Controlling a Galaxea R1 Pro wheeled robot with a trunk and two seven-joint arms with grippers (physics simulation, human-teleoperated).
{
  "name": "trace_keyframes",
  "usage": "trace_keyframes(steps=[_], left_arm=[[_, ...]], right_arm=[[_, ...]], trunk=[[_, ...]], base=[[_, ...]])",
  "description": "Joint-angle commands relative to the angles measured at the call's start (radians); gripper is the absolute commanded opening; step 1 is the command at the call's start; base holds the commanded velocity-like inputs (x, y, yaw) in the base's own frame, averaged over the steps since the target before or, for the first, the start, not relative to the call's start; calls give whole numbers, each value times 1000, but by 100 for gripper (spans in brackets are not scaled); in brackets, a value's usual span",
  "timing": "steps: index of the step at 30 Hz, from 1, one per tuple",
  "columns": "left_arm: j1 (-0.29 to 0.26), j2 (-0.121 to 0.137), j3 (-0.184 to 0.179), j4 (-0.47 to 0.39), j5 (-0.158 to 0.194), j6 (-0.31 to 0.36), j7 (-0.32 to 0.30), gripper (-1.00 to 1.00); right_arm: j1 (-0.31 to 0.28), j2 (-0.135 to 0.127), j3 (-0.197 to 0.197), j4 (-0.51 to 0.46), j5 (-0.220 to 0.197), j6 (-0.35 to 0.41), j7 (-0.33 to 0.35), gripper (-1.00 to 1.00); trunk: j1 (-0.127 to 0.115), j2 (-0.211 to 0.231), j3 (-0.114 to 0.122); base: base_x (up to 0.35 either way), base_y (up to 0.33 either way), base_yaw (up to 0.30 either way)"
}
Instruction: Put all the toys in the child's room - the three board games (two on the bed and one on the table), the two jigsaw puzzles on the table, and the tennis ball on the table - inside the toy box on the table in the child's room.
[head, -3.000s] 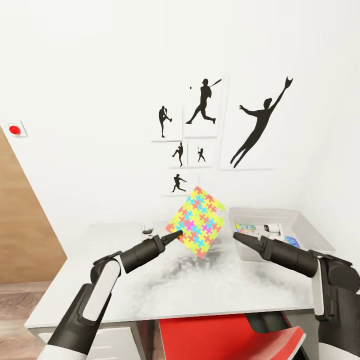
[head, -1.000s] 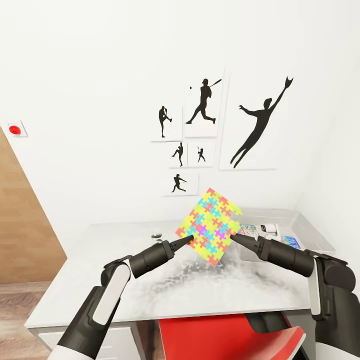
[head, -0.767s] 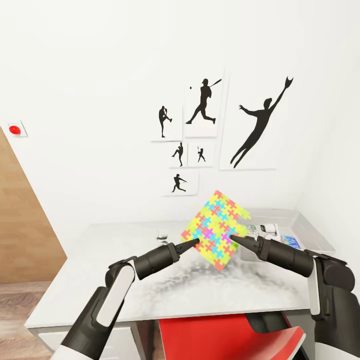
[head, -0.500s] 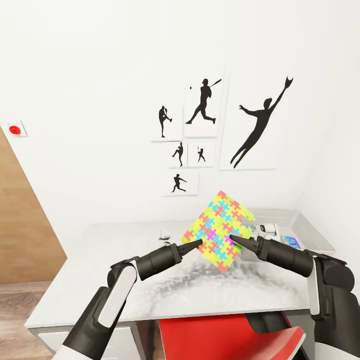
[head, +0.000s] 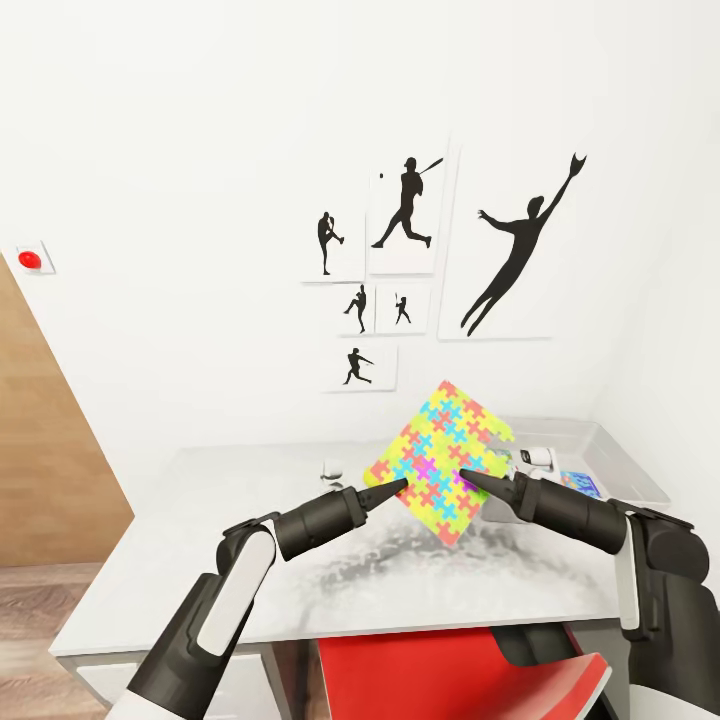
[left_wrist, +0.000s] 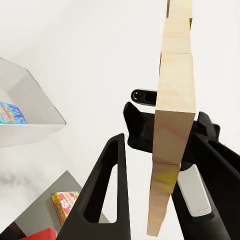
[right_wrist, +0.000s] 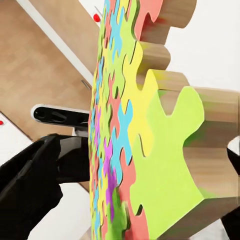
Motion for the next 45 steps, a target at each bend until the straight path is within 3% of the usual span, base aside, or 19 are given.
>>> trace_keyframes(steps=[1,15,16,41,45], left_arm=[[-1,0,0,0,5,6,0,-100],[-1,1,2,0,5,6,-2,-100],[-1,1,2,-1,6,6,-4,100],[-9,1,4,15,3,23,74,100],[-10,7,12,47,1,25,100,100]], right_arm=[[-1,0,-1,0,5,11,7,-100],[-1,-1,-3,0,5,12,7,-100],[-1,-1,-3,0,5,12,7,-100],[-4,-7,-11,0,3,17,7,-100],[-15,-15,-12,2,6,23,-35,-100]], trunk=[[1,-2,-2],[1,-2,-2],[1,-2,-2],[1,-2,-2],[1,-2,-2]], base=[[0,0,0],[0,0,0],[0,0,0],[0,0,0],[0,0,0]])
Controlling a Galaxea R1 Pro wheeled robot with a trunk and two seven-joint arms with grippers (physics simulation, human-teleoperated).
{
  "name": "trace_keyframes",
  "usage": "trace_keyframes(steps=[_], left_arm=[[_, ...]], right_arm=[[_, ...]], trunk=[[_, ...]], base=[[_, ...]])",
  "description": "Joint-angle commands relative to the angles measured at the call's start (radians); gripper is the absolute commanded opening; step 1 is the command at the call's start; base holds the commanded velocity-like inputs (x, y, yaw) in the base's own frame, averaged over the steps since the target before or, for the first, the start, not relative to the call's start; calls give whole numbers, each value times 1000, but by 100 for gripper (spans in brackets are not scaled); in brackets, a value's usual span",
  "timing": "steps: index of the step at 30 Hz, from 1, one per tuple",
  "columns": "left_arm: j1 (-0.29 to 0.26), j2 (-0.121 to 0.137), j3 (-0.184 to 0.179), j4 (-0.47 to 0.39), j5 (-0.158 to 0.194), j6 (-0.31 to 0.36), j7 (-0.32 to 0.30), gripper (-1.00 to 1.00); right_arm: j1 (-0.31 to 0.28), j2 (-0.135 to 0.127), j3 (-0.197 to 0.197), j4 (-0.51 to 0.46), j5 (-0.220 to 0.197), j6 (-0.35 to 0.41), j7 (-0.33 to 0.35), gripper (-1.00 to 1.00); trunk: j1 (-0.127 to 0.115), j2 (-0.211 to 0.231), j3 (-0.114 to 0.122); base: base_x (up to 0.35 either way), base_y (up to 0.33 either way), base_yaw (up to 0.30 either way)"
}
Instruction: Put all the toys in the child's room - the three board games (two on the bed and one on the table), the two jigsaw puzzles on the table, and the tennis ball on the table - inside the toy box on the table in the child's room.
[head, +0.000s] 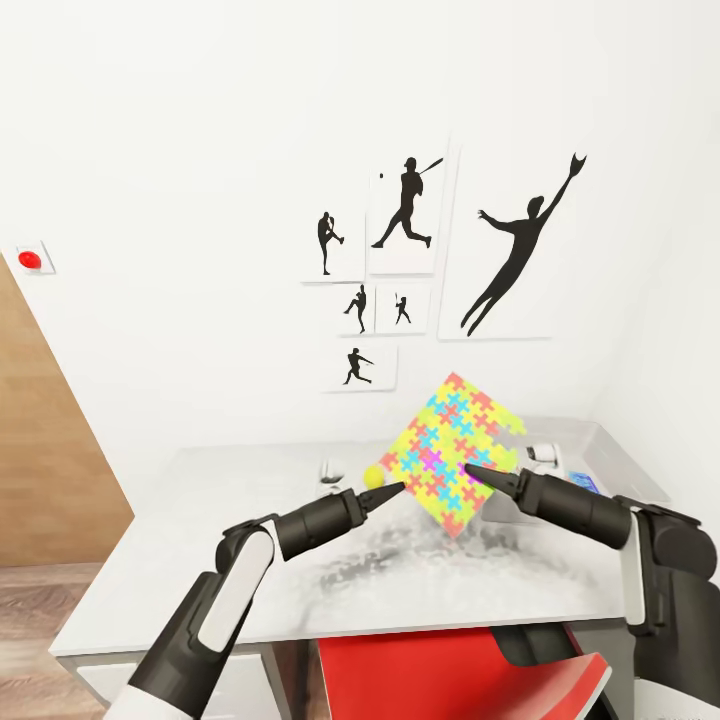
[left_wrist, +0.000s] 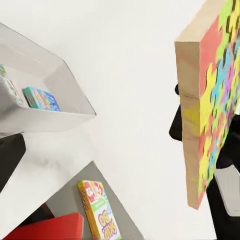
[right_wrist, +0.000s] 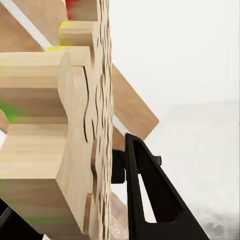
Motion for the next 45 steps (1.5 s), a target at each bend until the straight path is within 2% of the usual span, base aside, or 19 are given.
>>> trace_keyframes(steps=[1,6,8,11,12,13,14,16,17,19,22,29,34,35,38,41,42,43,45], left_arm=[[-2,1,2,5,5,7,9,100],[-2,11,14,21,5,10,47,100],[-2,17,28,30,3,14,68,100],[-2,25,48,46,2,19,105,100],[-2,25,48,46,2,19,105,100],[0,30,64,53,2,21,133,100],[0,30,64,53,2,21,133,100],[2,37,90,58,2,22,162,100],[4,45,120,61,3,24,185,100],[5,49,150,66,5,27,201,100],[6,53,199,71,7,53,218,100],[4,57,231,75,8,84,227,100],[-1,56,247,75,7,89,229,100],[-19,52,283,75,9,104,242,100],[-61,42,301,70,10,146,280,100],[-121,9,308,67,10,203,373,100],[-182,-29,311,68,17,241,530,100],[-182,-29,311,68,17,241,530,100],[-217,-46,311,69,43,256,648,100]], right_arm=[[-5,-1,-1,0,4,15,-14,-100],[-37,-10,-2,16,5,19,-103,-100],[-70,-37,-3,46,6,19,-139,-100],[-137,-124,-4,158,5,19,-174,-100],[-137,-124,-4,158,5,19,-174,-100],[-202,-192,-4,281,5,19,-187,-100],[-202,-192,-4,281,5,19,-187,-100],[-298,-256,-2,431,5,19,-196,-100],[-408,-308,1,591,9,19,-202,-100],[-514,-350,9,739,21,19,-207,-100],[-668,-414,63,914,115,-35,-220,-100],[-797,-460,150,1017,333,-126,-228,-100],[-826,-474,164,1034,382,-140,-223,-100],[-835,-493,165,1041,398,-143,-221,-100],[-834,-503,165,1045,402,-137,-220,-100],[-833,-509,165,1053,405,-125,-221,-100],[-832,-516,159,1068,405,-99,-224,-100],[-832,-516,159,1068,405,-99,-224,-100],[-832,-523,147,1076,405,-68,-226,-100]], trunk=[[1,-2,-2],[1,-2,-2],[1,-2,-2],[1,-2,-2],[1,-2,-2],[1,-2,-2],[1,-2,-2],[1,-2,-2],[1,-2,-2],[1,-2,-2],[1,-2,-2],[1,-2,-2],[1,-2,-2],[1,-2,-2],[1,-2,-2],[1,-2,-2],[1,-2,-2],[1,-2,-2],[1,-2,-2]], base=[[0,0,0],[0,0,0],[0,0,0],[0,0,0],[0,0,0],[0,0,0],[0,0,0],[0,0,0],[0,0,0],[0,0,0],[0,0,0],[0,0,0],[0,0,0],[0,0,0],[0,0,0],[0,0,0],[0,0,0],[0,0,0],[0,0,0]])
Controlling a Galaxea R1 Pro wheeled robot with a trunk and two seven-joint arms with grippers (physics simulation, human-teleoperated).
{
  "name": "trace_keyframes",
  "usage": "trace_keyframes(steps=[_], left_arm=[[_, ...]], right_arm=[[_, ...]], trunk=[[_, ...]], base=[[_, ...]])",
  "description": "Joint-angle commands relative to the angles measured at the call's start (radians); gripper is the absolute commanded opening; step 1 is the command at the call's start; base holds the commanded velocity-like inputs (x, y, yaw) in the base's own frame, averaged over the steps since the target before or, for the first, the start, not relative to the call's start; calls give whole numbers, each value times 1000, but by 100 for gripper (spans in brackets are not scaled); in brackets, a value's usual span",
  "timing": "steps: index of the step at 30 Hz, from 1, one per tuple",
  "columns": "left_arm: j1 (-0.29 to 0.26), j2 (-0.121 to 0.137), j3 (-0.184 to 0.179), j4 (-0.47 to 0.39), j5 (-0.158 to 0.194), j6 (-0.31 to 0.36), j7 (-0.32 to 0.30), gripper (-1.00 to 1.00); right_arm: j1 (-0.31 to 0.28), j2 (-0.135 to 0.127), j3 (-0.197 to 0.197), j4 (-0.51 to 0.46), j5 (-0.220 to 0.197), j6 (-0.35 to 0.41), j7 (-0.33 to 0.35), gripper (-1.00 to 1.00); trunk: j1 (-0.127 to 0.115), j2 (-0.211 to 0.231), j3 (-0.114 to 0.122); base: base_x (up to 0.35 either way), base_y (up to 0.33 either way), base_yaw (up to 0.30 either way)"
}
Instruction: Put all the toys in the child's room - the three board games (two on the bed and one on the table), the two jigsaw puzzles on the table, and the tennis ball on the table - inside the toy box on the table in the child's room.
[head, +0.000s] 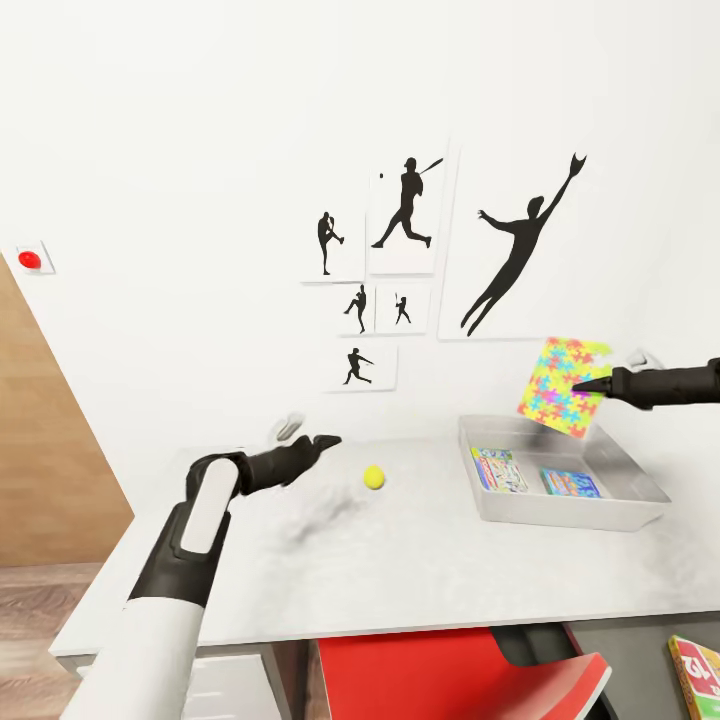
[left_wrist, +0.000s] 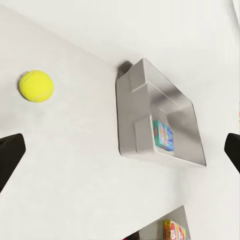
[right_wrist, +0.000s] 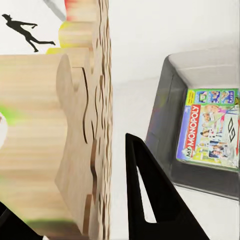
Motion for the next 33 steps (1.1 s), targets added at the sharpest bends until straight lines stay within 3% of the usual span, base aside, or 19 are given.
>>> trace_keyframes(steps=[1,2,3,5,6,10,11,12,13,14,15,21,33], left_arm=[[-16,-7,-2,-2,30,11,72,100],[-29,-12,-11,-4,53,15,134,100],[-29,-12,-11,-4,53,15,134,100],[-47,-19,-49,-17,102,21,264,100],[-47,-19,-49,-17,102,21,264,100],[-66,-25,-144,-60,187,12,497,100],[-69,-26,-159,-69,208,6,535,100],[-69,-26,-159,-69,208,6,535,100],[-71,-25,-172,-76,230,-1,566,100],[-75,-22,-199,-91,296,-17,625,100],[-75,-22,-199,-91,296,-17,625,100],[-79,-15,-229,-108,377,-29,675,100],[-75,-13,-231,-110,385,-31,670,100]], right_arm=[[-1,-3,-15,2,9,22,8,-100],[0,-5,-26,5,8,35,7,-100],[0,-5,-26,5,8,35,7,-100],[5,-8,-51,9,7,52,7,-100],[5,-8,-51,9,7,52,7,-100],[24,-5,-110,10,2,69,6,-100],[27,-4,-126,9,0,72,6,-100],[27,-4,-126,9,0,72,6,-100],[29,-4,-142,8,-1,73,6,-100],[34,-4,-176,5,-3,76,6,-100],[34,-4,-176,5,-3,76,6,-100],[38,-10,-210,-3,-5,80,6,-100],[40,-13,-214,-24,-5,80,7,-100]], trunk=[[1,-2,-2],[1,-2,-2],[1,-2,-2],[1,-2,-2],[1,-2,-2],[1,-2,-2],[1,-2,-2],[1,-2,-2],[1,-2,-2],[1,-2,-2],[1,-2,-2],[1,-2,-2],[1,-2,-2]], base=[[0,0,0],[0,0,0],[0,0,0],[0,0,0],[0,0,0],[0,0,0],[0,0,-5],[0,0,-5],[0,0,-16],[0,0,-72],[0,0,-72],[0,0,-89],[0,0,-8]])
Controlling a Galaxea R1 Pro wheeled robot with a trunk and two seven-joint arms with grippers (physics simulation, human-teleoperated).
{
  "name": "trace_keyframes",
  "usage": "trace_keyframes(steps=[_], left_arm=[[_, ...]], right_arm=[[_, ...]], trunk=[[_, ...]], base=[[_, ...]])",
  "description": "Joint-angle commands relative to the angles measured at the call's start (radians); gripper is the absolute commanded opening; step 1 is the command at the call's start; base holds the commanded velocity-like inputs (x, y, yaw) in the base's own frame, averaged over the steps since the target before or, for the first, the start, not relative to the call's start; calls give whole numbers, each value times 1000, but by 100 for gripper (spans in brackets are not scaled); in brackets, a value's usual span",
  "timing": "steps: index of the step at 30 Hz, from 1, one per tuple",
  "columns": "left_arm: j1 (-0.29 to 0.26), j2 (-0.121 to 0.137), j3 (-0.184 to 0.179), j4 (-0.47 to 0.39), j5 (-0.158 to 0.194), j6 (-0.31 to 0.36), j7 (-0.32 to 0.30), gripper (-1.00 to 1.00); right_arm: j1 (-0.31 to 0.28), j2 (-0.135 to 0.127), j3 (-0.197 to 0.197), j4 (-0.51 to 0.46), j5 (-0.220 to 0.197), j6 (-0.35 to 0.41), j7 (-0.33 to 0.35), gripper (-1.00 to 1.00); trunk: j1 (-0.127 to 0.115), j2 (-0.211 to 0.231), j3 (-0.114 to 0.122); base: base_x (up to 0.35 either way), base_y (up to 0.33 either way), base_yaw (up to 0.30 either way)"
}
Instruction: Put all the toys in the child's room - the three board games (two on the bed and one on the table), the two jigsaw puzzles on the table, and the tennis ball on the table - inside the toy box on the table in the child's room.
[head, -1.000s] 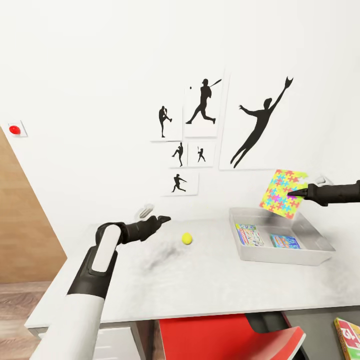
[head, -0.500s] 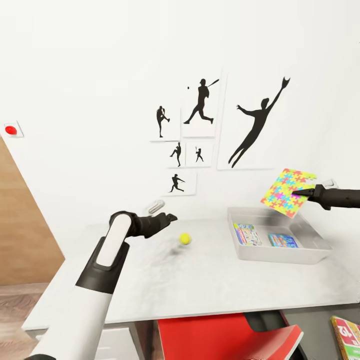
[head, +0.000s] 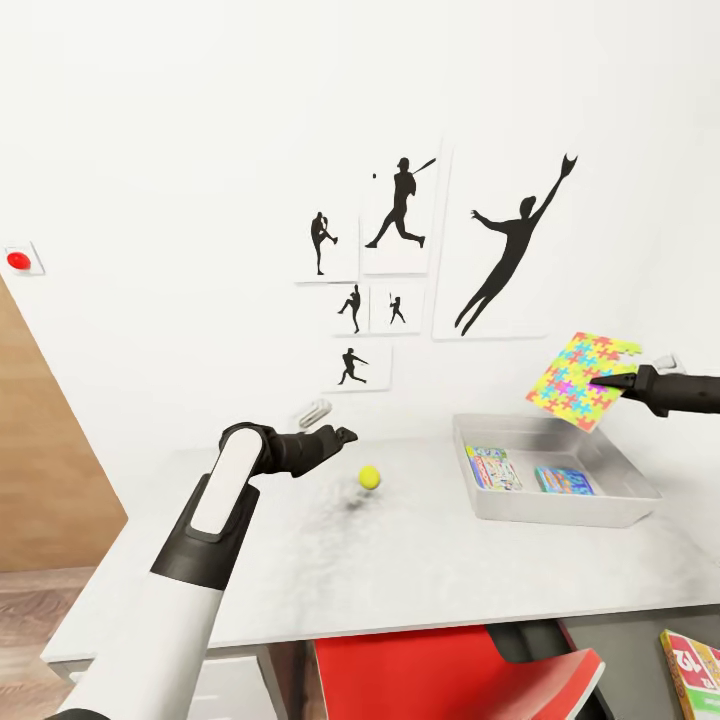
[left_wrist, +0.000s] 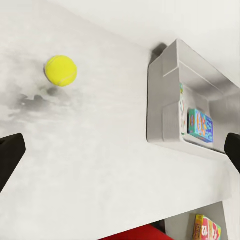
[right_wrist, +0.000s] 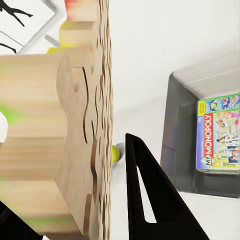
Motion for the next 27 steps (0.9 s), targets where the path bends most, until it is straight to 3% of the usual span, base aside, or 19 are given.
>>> trace_keyframes(steps=[1,27], left_arm=[[-1,0,0,-1,10,1,10,100],[3,0,-1,-1,5,-2,10,100]], right_arm=[[-2,1,-5,0,10,6,8,-100],[0,2,-4,-33,10,5,12,-100]], trunk=[[1,-2,-2],[1,-2,-2]], base=[[0,0,-1],[59,-42,0]])
